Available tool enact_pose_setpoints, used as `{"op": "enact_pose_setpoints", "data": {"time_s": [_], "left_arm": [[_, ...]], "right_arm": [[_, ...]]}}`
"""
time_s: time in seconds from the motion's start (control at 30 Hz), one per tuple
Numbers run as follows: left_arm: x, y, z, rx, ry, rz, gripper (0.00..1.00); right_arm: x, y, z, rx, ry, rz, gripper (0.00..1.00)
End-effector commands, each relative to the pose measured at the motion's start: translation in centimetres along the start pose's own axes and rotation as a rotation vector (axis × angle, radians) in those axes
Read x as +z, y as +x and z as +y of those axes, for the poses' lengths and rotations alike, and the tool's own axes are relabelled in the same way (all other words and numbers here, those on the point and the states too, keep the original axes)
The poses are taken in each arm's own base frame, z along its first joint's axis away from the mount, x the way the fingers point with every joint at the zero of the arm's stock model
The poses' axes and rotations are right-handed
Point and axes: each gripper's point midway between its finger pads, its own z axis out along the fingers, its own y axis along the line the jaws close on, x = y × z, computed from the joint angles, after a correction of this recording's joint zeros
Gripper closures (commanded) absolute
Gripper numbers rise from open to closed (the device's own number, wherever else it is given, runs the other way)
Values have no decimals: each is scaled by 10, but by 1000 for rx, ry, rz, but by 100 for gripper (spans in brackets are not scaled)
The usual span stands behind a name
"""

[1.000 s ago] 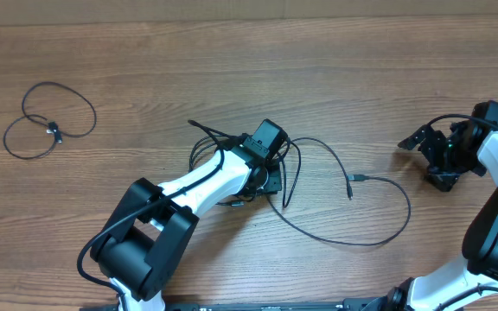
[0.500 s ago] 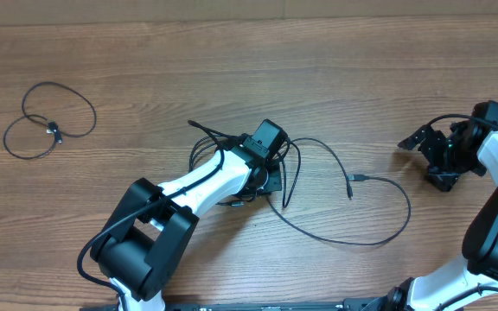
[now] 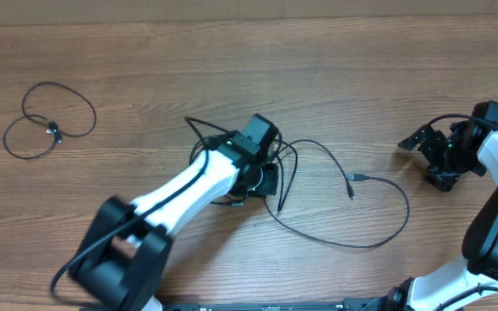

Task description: Untangle cables

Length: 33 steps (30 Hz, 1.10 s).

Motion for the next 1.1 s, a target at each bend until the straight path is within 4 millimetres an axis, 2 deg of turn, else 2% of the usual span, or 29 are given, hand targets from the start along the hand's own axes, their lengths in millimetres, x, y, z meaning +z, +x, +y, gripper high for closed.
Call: {"op": "enact_pose_setpoints", "data": {"time_s": [0.0,0.23,0.47,0.67,0.87,0.97,1.07], "left_arm": [[-49,-18,-28,79,99,-125,96],[-127,-18,-75,170,328,-279,96],[-202,-14,-108,260,511,-461,96],[-246,4,-132,351,676,-508,96],[-275,14,-148,435,781,-558,96],[-274,13,-148,437,778,-557,96],[-263,15,-149,431,769,-520,96]], "right_arm": [[-4,-9,4,-11,-3,-26,0],[-4,-9,4,-11,-3,-26,0],[-4,-9,4,-11,-3,-26,0],[-4,-9,4,-11,-3,-26,0],[-4,-9,4,-11,-3,-26,0],[-4,-9,4,-11,-3,-26,0],[-4,-9,4,-11,-3,-26,0]]}}
